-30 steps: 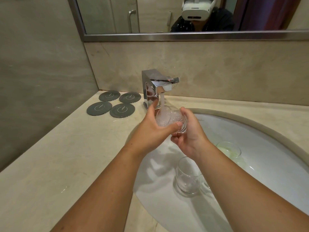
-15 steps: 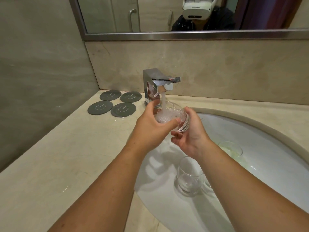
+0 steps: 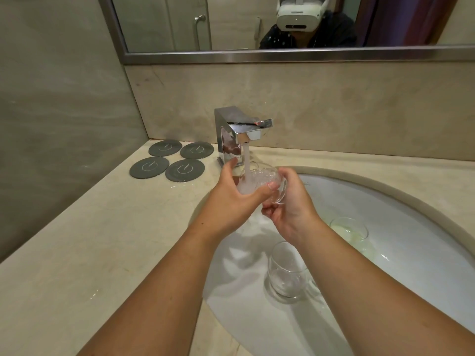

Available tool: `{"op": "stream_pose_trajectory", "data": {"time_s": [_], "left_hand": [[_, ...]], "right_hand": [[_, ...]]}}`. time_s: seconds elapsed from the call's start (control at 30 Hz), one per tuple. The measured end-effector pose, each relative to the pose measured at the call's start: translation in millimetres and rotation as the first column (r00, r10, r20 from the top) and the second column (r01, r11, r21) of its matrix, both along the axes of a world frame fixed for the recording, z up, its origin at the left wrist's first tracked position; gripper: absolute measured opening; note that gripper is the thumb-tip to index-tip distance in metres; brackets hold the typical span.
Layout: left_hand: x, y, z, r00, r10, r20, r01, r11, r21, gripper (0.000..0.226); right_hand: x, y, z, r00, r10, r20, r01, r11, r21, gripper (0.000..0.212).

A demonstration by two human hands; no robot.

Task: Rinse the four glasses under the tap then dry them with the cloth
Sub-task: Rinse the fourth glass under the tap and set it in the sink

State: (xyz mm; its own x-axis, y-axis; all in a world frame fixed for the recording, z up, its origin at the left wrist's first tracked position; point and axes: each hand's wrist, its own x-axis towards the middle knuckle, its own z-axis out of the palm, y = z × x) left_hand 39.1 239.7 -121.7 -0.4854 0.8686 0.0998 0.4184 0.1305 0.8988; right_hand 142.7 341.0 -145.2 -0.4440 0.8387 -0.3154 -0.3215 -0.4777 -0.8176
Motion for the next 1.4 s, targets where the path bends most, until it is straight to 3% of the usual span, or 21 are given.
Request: {"op": "stream_pose_trajectory", "data": {"time_s": [0.37,0.5,0.67,0.87,1.03,1.17,1.4], "left_hand": [[-6,6,-6,0.99,0.029,0.135,-0.024,0.999,-0.038,0.119],[-7,7,-9,0.985,0.02,0.172,-0.008,0.998,-0.068,0.106],[-8,9,-10,0.978,0.001,0.207,0.016,0.997,-0.082,0.093],[-6,6,-6,0.957,-0.027,0.29,0.035,0.999,-0.022,0.095],[-5,3,-1,0.973,-0.02,0.23,0.012,0.999,0.036,0.109],[-5,1,4,0.992,-0.007,0.124,0.0,0.998,0.06,0.093],[-5,0,2,0.997,-0.051,-0.051,0.056,0.994,0.09,0.092]], "right_hand": [[-2,-3,-1,0.993,-0.082,0.088,0.065,0.98,0.187,0.03],[1,-6,3,0.979,-0.165,0.121,0.125,0.951,0.283,0.021],[5,-10,9,0.964,-0.233,0.13,0.172,0.915,0.364,0.029],[3,-11,8,0.959,-0.267,0.09,0.205,0.88,0.428,0.029],[3,-10,11,0.973,-0.218,0.077,0.178,0.92,0.35,0.027],[-3,-3,3,0.992,-0.116,0.054,0.099,0.963,0.25,0.034],[-6,4,-11,0.995,0.057,0.085,-0.062,0.997,0.055,0.072]]}}
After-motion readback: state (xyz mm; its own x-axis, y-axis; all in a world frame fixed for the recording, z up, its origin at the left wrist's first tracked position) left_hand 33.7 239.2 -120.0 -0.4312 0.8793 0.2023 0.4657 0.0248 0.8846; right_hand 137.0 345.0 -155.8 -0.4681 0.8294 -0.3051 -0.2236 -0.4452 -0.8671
